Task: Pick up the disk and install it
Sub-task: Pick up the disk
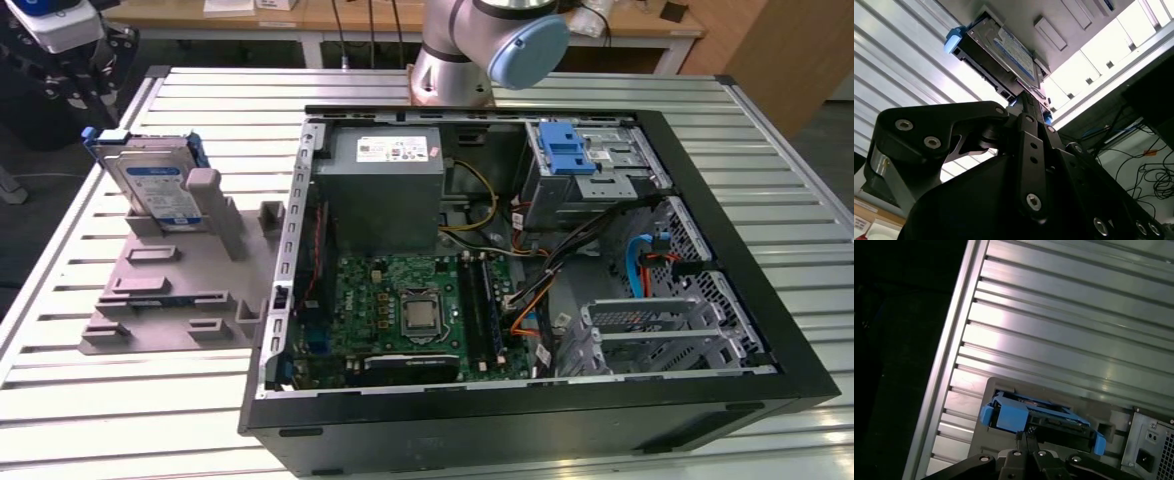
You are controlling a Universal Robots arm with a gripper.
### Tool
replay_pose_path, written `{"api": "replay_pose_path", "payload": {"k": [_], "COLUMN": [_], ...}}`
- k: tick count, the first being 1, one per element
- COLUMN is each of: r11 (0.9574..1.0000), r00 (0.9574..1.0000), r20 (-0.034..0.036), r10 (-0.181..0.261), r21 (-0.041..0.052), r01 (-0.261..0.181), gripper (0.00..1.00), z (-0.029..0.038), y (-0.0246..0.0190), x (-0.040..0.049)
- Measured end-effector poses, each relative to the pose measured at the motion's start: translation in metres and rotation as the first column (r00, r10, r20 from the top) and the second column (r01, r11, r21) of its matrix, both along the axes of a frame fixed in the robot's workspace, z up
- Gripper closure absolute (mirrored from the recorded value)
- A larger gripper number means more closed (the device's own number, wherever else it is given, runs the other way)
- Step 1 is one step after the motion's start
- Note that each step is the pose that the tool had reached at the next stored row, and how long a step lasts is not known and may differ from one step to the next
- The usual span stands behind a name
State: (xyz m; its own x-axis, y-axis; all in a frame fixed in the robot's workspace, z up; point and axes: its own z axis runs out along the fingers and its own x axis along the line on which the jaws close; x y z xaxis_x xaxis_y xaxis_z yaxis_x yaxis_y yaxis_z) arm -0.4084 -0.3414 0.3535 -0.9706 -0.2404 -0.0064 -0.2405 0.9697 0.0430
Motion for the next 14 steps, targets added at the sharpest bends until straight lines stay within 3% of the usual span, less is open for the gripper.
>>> {"api": "replay_pose_path", "payload": {"k": [14], "r11": [0.9978], "r00": [0.9978], "r20": [0.0000], "r10": [0.066], "r21": [-0.0001], "r01": [-0.066], "gripper": [0.89], "z": [0.0000], "y": [0.0000], "x": [0.0000]}}
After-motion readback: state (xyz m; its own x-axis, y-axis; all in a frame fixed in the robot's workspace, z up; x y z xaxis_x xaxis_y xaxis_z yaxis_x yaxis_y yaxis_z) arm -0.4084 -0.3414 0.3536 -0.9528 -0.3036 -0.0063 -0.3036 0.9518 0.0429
